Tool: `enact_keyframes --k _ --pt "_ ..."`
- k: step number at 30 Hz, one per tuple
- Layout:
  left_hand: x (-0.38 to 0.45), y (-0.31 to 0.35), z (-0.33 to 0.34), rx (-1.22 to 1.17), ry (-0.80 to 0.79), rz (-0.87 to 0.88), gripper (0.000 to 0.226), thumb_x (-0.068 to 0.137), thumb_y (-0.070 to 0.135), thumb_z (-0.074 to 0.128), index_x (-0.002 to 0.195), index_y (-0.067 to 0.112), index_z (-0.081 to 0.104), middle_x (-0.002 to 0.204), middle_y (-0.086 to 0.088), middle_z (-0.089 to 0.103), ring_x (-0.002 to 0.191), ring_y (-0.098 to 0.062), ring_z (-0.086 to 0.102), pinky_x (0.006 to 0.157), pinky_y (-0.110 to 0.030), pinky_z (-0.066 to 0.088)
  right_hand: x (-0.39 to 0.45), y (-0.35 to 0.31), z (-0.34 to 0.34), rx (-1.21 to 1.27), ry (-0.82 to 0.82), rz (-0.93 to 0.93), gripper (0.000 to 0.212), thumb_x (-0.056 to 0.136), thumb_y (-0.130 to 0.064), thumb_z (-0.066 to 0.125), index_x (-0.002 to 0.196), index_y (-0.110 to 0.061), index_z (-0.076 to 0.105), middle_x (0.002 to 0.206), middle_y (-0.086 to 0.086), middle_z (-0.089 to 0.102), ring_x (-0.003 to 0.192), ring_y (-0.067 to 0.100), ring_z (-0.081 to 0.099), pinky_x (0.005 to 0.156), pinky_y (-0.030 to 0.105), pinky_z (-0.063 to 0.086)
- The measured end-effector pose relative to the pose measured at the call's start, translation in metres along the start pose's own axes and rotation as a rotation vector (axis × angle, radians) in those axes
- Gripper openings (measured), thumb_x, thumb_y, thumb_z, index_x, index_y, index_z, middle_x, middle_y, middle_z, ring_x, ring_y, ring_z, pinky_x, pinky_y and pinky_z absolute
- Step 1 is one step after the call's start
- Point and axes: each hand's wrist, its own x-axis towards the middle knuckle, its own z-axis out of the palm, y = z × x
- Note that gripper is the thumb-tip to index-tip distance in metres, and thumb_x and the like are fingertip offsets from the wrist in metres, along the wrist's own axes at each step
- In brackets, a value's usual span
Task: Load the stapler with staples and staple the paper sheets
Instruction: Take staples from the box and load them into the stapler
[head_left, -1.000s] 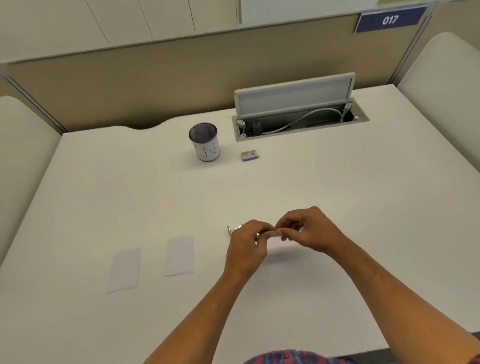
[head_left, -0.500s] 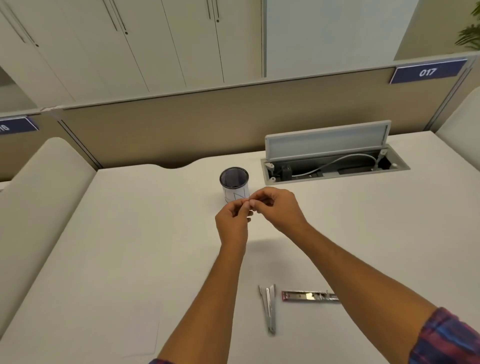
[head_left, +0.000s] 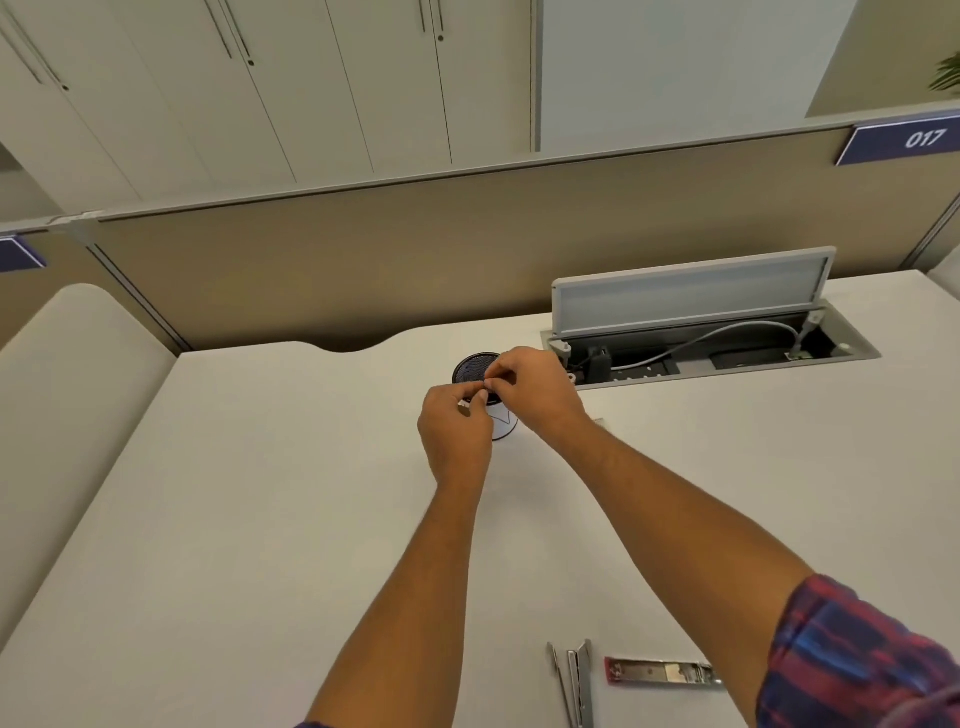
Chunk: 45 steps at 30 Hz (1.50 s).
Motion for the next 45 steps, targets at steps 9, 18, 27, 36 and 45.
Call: enact_keyframes --k 9,18,27,36,45 --pt "-0.004 0.003 0.007 0.026 0.038 0.141 0.016 0.096 0.011 0.066 0.109 0.007 0.076 0.107 -0.008 0.071 0.094 -0.020 0.067 0.087 -0.031 0.059 0.002 0.005 0.004 -0.094 -0.042 -0.125 0.021 0.099 -0.012 0.062 0.110 -0.010 0.079 0.111 0.012 0.074 0.099 0.025 0.067 0.096 0.037 0.056" --pt "-0.031 0.016 0.034 0.035 0.006 0.333 0.015 0.094 0.009 0.068 0.107 0.005 0.073 0.107 -0.011 0.067 0.094 -0.020 0.065 0.084 -0.026 0.055 -0.022 0.050 -0.012 0.035 0.220 -0.160 0.013 0.094 -0.007 0.071 0.104 -0.003 0.078 0.103 0.013 0.074 0.089 0.022 0.067 0.082 0.028 0.056" --pt "-0.051 -0.006 0.083 0.299 -0.458 0.221 0.052 0.094 0.024 0.071 0.143 0.013 0.056 0.143 -0.004 0.050 0.129 -0.024 0.050 0.102 -0.032 0.045 -0.057 0.130 -0.031 0.000 0.091 0.232 0.030 0.096 -0.019 0.070 0.125 -0.012 0.071 0.127 0.005 0.069 0.105 0.019 0.066 0.096 0.032 0.057" --pt "-0.054 -0.018 0.106 0.309 -0.508 0.251 0.040 0.090 0.015 0.074 0.129 0.012 0.066 0.119 -0.006 0.049 0.103 -0.024 0.060 0.085 -0.025 0.048 -0.077 0.160 -0.039 0.071 -0.080 0.091 0.038 0.090 0.001 0.070 0.127 -0.007 0.070 0.122 0.010 0.069 0.107 0.023 0.068 0.101 0.033 0.055" --pt "-0.056 -0.027 0.104 0.265 -0.445 0.331 0.029 0.093 0.008 0.067 0.121 0.003 0.070 0.117 -0.008 0.057 0.098 -0.023 0.061 0.081 -0.022 0.044 -0.082 0.171 -0.035 0.161 0.007 0.048 0.035 0.090 -0.007 0.077 0.124 -0.008 0.072 0.113 0.004 0.067 0.097 0.017 0.064 0.089 0.020 0.052"
